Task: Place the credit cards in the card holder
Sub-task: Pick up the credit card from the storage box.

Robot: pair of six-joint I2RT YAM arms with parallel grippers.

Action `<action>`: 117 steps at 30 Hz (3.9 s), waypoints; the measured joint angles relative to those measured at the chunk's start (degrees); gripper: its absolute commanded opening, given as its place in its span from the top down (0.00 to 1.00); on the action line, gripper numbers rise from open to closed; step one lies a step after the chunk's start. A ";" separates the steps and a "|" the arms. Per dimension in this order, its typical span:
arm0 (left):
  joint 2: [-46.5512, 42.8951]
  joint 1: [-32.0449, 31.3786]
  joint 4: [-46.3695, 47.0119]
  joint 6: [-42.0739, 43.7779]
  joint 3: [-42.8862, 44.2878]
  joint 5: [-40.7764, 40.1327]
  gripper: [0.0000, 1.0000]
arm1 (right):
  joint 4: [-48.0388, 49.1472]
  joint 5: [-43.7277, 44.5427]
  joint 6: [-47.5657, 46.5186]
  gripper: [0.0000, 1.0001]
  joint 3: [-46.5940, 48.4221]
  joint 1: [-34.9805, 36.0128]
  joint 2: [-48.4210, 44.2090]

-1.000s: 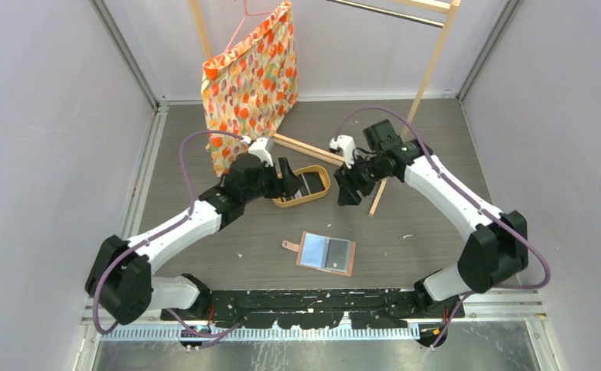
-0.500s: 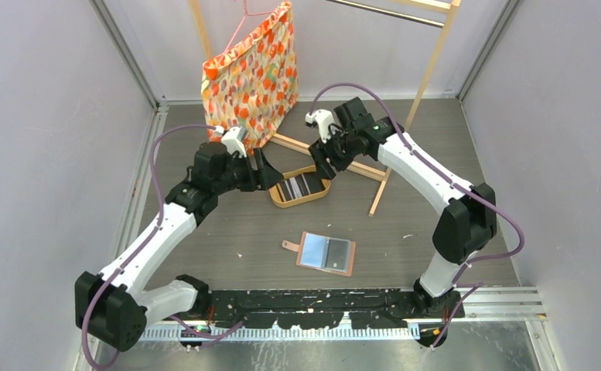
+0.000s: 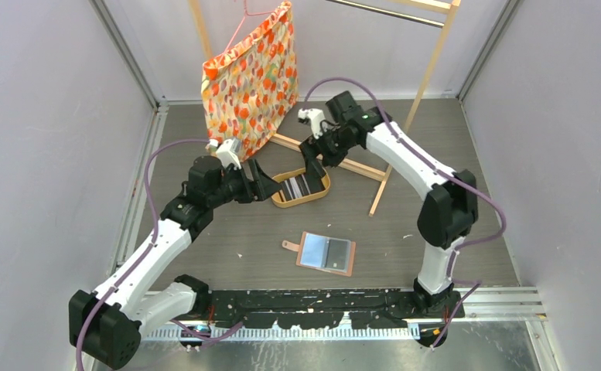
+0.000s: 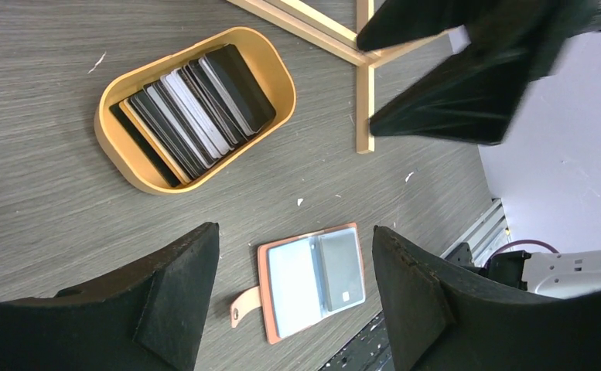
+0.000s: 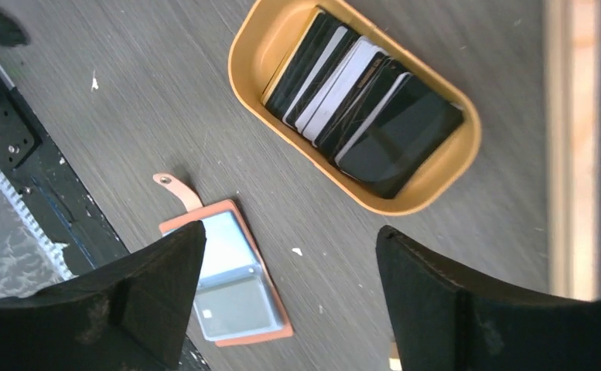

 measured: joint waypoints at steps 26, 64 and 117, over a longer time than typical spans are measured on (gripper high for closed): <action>7.58 0.02 16.55 -0.52 -7.80 0.04 0.28 | 1.97 13.46 15.78 0.52 12.13 2.69 22.36; 9.27 0.02 19.78 -4.70 -10.71 1.11 0.30 | -0.42 14.16 14.51 0.53 11.74 2.64 26.84; 38.25 -0.09 29.55 -21.31 3.78 0.15 0.55 | -0.85 12.83 13.44 0.58 9.27 0.83 22.93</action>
